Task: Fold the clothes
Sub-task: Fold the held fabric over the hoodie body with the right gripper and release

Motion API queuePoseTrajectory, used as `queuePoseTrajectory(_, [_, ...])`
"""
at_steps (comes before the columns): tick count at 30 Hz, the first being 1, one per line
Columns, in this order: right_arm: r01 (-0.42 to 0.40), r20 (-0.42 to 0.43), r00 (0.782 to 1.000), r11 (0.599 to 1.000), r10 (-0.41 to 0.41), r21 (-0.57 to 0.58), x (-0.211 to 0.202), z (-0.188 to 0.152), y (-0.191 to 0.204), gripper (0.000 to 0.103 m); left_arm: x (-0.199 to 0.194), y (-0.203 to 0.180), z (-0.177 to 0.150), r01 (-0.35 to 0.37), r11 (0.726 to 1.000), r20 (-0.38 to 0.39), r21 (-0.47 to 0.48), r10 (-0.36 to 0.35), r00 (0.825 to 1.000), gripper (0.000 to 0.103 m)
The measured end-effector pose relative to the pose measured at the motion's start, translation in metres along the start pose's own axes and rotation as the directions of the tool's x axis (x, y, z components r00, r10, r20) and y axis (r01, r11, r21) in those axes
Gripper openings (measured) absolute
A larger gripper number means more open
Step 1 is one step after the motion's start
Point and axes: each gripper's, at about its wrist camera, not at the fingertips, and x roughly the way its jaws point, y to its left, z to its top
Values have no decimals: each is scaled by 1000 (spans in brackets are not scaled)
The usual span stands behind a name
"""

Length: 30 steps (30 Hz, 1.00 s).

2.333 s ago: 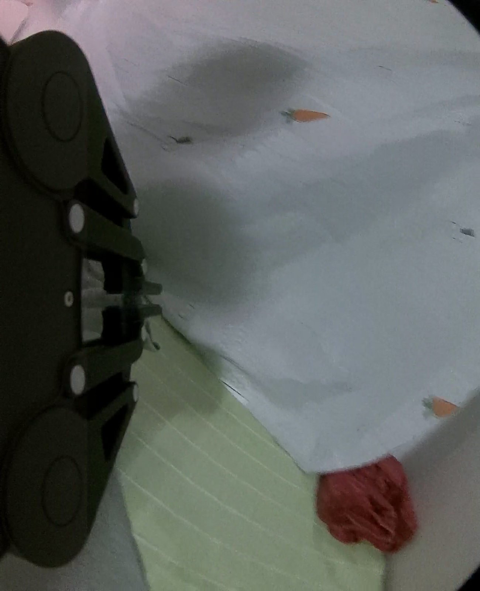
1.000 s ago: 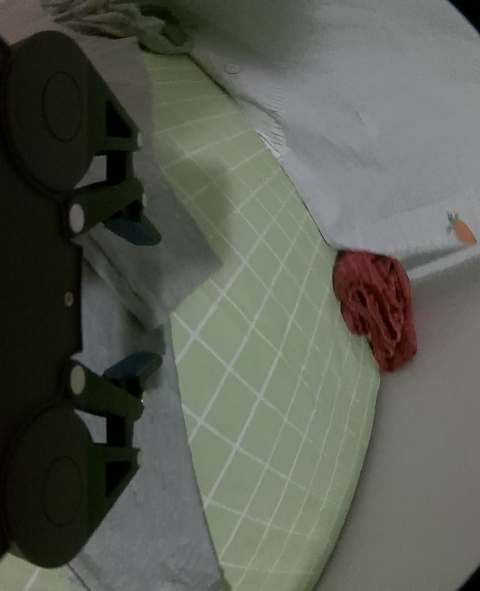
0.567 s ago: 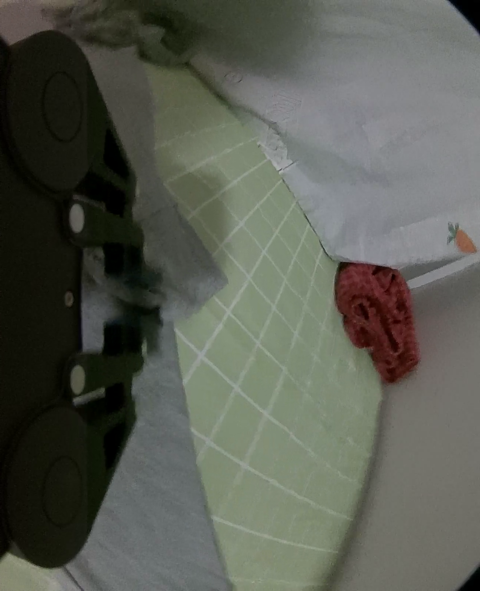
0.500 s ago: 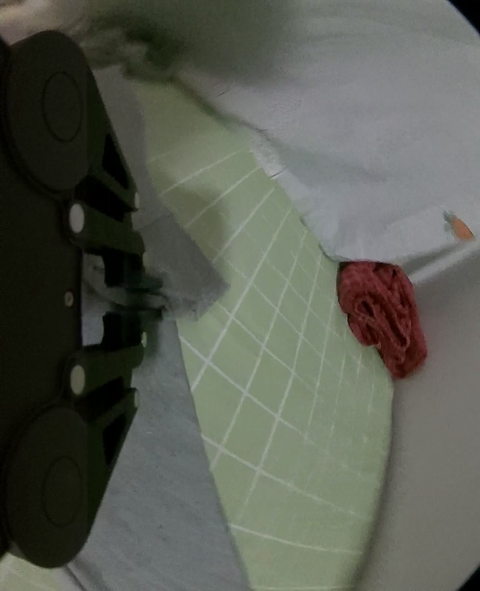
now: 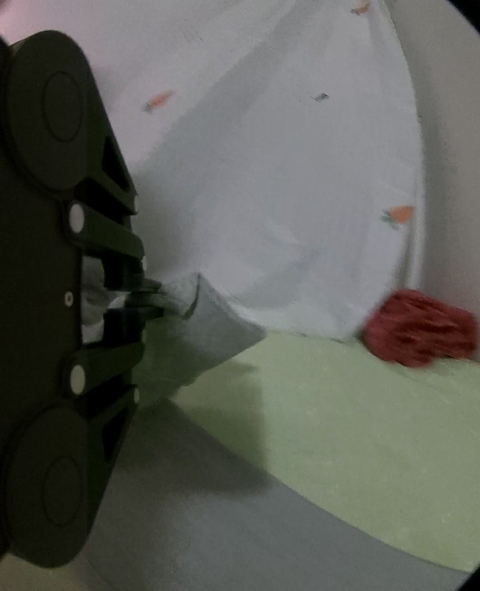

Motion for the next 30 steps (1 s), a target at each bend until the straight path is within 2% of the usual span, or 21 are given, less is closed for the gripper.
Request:
queuePoseTrajectory(4, [-27,-133,991,1000,24,-16,27,-24,12,8,0,0,-1,1,1000,4,1,-1,1000,103])
queuePoseTrajectory(9, [-26,-300,954,998,8,-54,61,-64,23,8,0,0,-1,1,1000,8,2,-1,1000,103])
queuePoseTrajectory(14, [-27,-439,898,994,-23,-107,88,-102,32,8,0,0,-1,3,1000,8,5,-3,1000,103])
queuePoseTrajectory(20, [-49,-571,818,981,-67,-186,118,-150,44,8,0,1,-2,5,1000,12,8,-5,1000,103])
queuePoseTrajectory(25, [-52,-645,754,966,-128,-253,139,-186,45,8,0,1,-1,6,1000,14,9,-6,1000,103])
queuePoseTrajectory(30, [-51,-681,711,952,-178,-302,151,-208,45,8,0,1,-1,7,1000,14,12,-7,1000,103])
